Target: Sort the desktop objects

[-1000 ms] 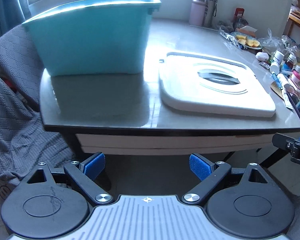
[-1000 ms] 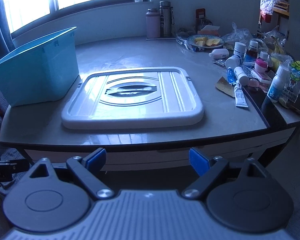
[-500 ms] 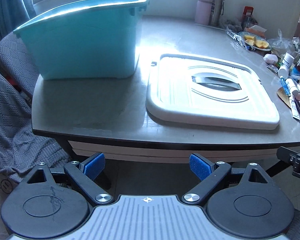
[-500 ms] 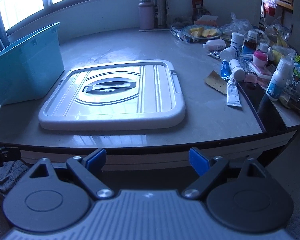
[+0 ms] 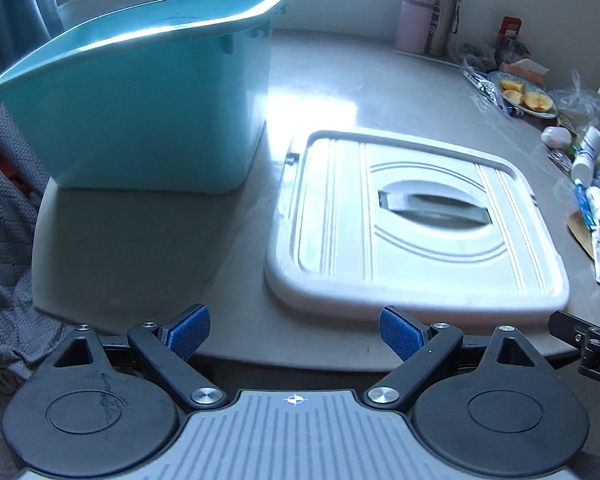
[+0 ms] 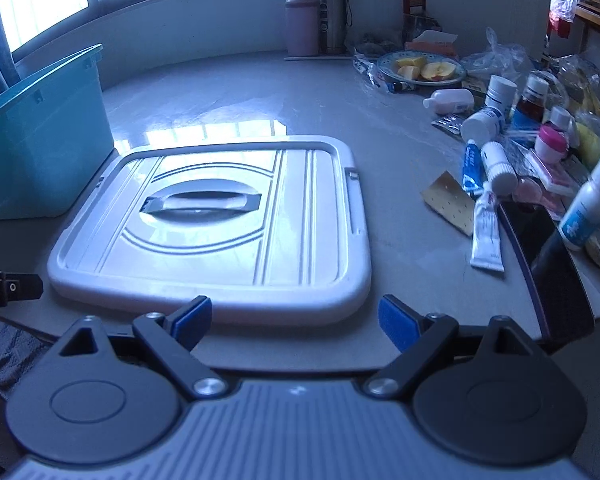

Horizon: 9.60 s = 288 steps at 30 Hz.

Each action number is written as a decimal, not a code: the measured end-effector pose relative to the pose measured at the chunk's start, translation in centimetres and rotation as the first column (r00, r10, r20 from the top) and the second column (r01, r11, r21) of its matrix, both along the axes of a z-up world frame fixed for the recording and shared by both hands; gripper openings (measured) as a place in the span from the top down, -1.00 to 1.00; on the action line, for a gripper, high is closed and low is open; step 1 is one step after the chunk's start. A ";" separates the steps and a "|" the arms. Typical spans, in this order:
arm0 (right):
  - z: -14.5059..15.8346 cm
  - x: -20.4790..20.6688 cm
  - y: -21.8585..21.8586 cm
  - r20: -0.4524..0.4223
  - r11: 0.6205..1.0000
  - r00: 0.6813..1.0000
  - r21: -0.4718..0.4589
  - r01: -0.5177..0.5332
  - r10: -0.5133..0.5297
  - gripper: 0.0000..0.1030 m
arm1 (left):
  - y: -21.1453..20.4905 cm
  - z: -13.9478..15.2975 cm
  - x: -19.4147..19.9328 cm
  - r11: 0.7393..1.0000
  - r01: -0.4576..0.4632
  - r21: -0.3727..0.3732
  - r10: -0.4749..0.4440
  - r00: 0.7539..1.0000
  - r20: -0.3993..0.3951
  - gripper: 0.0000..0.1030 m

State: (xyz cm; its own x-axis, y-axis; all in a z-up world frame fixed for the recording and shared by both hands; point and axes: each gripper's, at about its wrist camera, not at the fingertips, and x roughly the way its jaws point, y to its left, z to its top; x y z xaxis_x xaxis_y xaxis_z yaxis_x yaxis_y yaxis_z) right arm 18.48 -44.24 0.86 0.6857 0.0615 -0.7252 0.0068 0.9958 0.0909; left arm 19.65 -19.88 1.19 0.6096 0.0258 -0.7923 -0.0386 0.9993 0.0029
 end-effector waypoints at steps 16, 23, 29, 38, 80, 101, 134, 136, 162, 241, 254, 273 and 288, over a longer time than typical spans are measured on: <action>-1.3 10.8 -1.4 -0.118 1.000 0.993 0.010 -0.007 0.008 -0.75 | -1.0 -1.1 11.4 0.999 0.016 0.032 -0.012 0.993 -0.119 -0.81; -2.9 14.3 -1.3 -0.192 1.000 0.981 0.011 0.016 -0.014 -0.84 | -0.9 -3.0 15.7 0.999 0.035 0.033 -0.027 0.981 -0.194 -0.81; -3.7 15.6 -1.1 -0.242 1.000 0.970 0.020 -0.004 0.009 -1.00 | -0.3 -5.3 17.0 0.998 0.016 -0.053 -0.029 0.968 -0.247 -1.00; -3.5 15.1 -1.0 -0.267 0.999 0.963 0.033 -0.011 0.019 -1.00 | -0.3 -6.2 15.9 0.998 0.019 -0.062 -0.032 0.978 -0.205 -1.00; -5.0 5.7 -4.3 -0.500 0.956 0.862 0.283 0.073 0.082 -0.99 | 0.8 -6.0 4.1 0.999 0.044 0.019 -0.039 0.975 -0.217 -1.00; -10.0 6.8 -4.3 -0.453 0.767 0.835 0.639 0.059 0.312 -0.70 | 1.4 -5.9 4.2 1.000 0.015 -0.018 -0.019 0.968 -0.252 -1.00; -10.0 9.0 -3.4 -0.497 0.780 0.761 0.626 -0.018 0.417 -0.70 | 4.2 -11.7 3.2 0.892 0.098 -0.441 -0.260 0.910 -0.323 -1.00; -10.0 8.7 -3.5 -0.499 0.783 0.761 0.621 -0.020 0.415 -0.73 | 4.4 -12.4 3.6 0.890 0.083 -0.449 -0.253 0.908 -0.334 -1.00; -5.7 5.5 -2.5 -0.390 0.807 0.837 0.582 -0.100 0.385 -0.75 | 5.8 -7.8 1.0 0.905 0.108 -0.411 -0.219 0.948 -0.232 -1.00; 9.5 -3.4 22.2 -0.142 0.771 0.912 0.592 -0.234 0.385 -0.74 | 36.9 13.3 -9.1 0.936 0.139 -0.323 -0.144 0.990 0.008 -1.00; 11.8 0.2 20.8 -0.103 0.770 0.919 0.586 -0.254 0.381 -0.74 | 35.1 16.2 -2.8 0.939 0.141 -0.314 -0.134 0.990 0.043 -1.00; 13.4 10.1 23.1 -0.084 0.785 0.946 0.584 -0.207 0.312 -0.74 | 36.0 17.4 10.5 0.926 0.205 -0.316 -0.199 0.979 0.051 -1.00; 12.9 16.2 24.2 -0.097 0.799 0.956 0.576 -0.173 0.277 -0.74 | 36.1 16.6 18.6 0.916 0.219 -0.335 -0.219 0.975 0.037 -1.00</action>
State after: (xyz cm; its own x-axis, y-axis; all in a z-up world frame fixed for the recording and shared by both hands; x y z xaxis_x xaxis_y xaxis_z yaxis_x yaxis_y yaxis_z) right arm 34.72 -20.02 13.77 0.4730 0.6261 -0.6199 -0.1438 0.7490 0.6467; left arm 38.27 16.18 17.74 0.5683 -0.3755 -0.7322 0.1811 0.9251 -0.3338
